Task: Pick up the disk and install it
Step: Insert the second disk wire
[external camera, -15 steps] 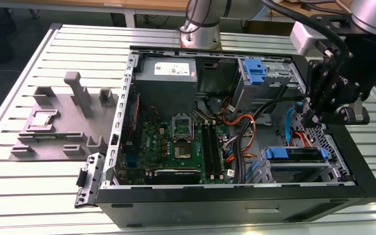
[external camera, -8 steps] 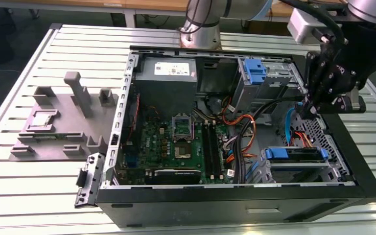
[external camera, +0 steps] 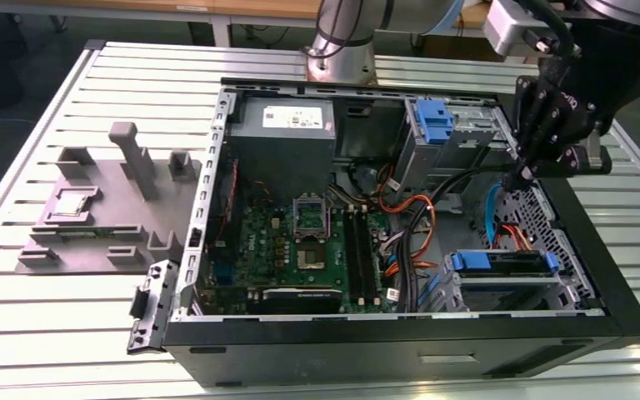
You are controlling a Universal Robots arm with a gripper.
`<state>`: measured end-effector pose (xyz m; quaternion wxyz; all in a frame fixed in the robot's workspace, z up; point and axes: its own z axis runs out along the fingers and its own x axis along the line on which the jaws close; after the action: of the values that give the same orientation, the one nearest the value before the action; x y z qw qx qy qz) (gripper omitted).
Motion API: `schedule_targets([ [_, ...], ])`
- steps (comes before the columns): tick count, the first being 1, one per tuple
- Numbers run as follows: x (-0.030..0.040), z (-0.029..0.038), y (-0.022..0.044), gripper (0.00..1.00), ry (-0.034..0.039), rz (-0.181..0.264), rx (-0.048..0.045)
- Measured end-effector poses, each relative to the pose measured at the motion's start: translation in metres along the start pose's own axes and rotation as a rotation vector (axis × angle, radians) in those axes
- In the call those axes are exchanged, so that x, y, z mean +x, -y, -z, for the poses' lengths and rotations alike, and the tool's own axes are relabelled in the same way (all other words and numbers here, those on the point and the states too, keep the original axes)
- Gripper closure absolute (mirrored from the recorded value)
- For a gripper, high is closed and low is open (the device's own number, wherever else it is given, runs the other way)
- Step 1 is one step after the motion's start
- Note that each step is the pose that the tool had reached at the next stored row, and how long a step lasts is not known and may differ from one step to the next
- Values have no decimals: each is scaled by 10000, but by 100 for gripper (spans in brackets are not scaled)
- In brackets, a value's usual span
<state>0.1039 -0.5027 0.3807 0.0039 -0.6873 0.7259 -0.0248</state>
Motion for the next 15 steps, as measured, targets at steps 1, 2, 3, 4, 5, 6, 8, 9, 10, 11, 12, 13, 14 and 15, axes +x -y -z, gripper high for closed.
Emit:
schedule_targets([
  [1, -19, -1, 0, 90, -2, -13, -29],
  [2, -38, -2, 0, 90, -4, -27, -48],
  [3, -56, -3, 2, 90, -5, -41, -49],
  [4, -74, -4, 6, 90, -4, -49, -50],
  [5, -95, -4, 9, 90, -8, -61, -50],
  [6, -116, -4, 10, 90, -17, -72, -50],
  [8, -142, -4, 12, 90, -49, -85, -49],
  [9, -145, -5, 12, 90, -116, -89, -44],
  [10, -149, -7, 12, 90, -194, -90, -35],
  [11, -152, -10, 12, 90, -242, -95, -22],
  [12, -154, -13, 12, 90, -279, -96, -12],
  [13, -158, -17, 11, 90, -311, -96, -8],
  [14, -162, -21, 10, 89, -348, -97, -3],
  [15, -169, -26, 10, 89, -379, -96, 3],
])
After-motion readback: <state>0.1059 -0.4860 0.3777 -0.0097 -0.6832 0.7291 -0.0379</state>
